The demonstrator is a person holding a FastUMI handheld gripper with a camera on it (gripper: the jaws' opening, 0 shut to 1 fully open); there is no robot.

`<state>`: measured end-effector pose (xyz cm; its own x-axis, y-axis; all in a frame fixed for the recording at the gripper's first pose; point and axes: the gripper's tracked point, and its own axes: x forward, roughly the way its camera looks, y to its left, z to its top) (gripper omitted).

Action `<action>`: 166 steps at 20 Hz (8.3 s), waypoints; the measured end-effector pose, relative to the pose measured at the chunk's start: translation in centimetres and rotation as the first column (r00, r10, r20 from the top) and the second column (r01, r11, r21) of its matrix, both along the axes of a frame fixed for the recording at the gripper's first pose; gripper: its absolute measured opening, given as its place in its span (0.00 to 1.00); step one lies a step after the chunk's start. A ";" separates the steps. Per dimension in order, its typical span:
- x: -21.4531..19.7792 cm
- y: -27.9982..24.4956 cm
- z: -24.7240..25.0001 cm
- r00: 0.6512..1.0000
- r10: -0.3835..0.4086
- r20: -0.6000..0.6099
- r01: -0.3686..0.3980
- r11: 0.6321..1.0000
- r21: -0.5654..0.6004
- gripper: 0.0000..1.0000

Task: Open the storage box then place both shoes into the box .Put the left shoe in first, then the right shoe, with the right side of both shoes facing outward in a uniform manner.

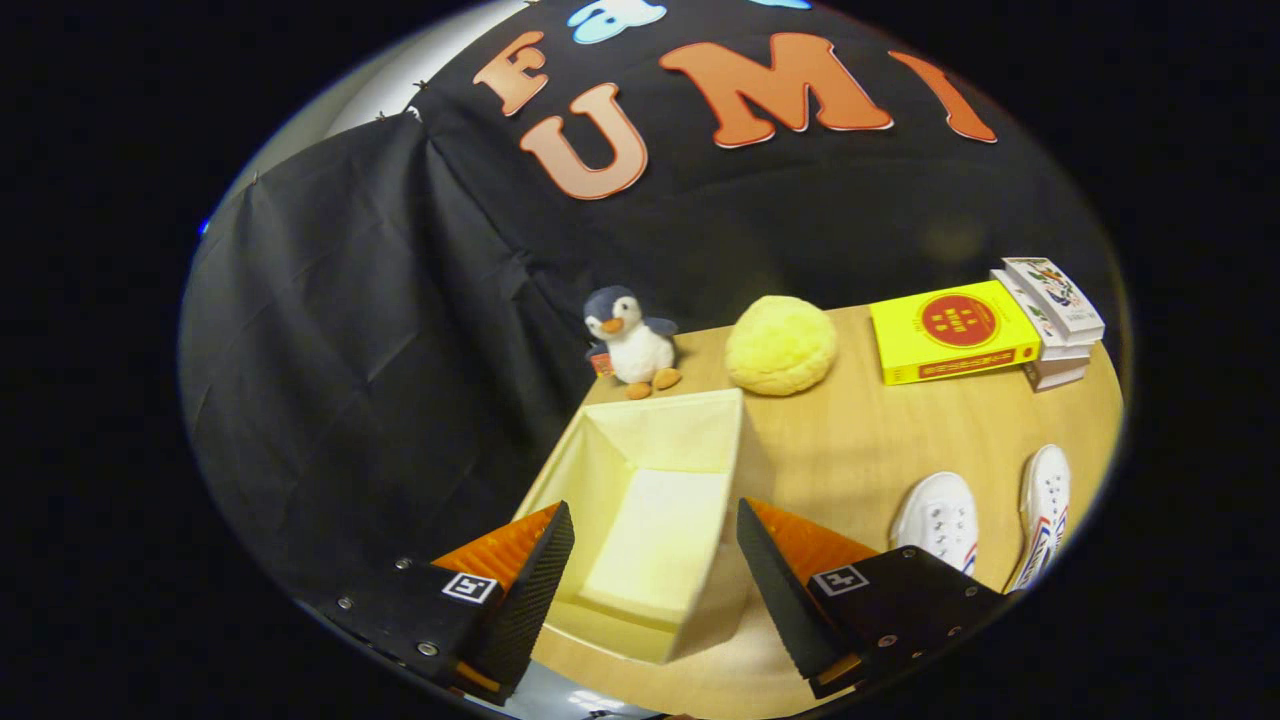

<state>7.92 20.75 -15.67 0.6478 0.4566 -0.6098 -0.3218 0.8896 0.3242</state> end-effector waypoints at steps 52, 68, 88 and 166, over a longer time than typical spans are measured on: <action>-0.8 -17.5 -9.7 0.985 -0.165 -0.041 0.148 0.952 -0.269 0.00; 0.7 -1.1 3.5 0.987 -0.146 0.072 0.152 0.985 -0.087 0.00; -1.2 12.9 -6.6 0.999 -0.038 -0.033 0.029 0.975 -0.222 0.00; -1.3 -38.0 -15.4 0.938 -0.343 -0.056 0.298 0.877 -0.377 0.00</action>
<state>6.57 -17.23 -31.08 0.6347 -0.0268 -0.7723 0.0215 0.9996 -0.0170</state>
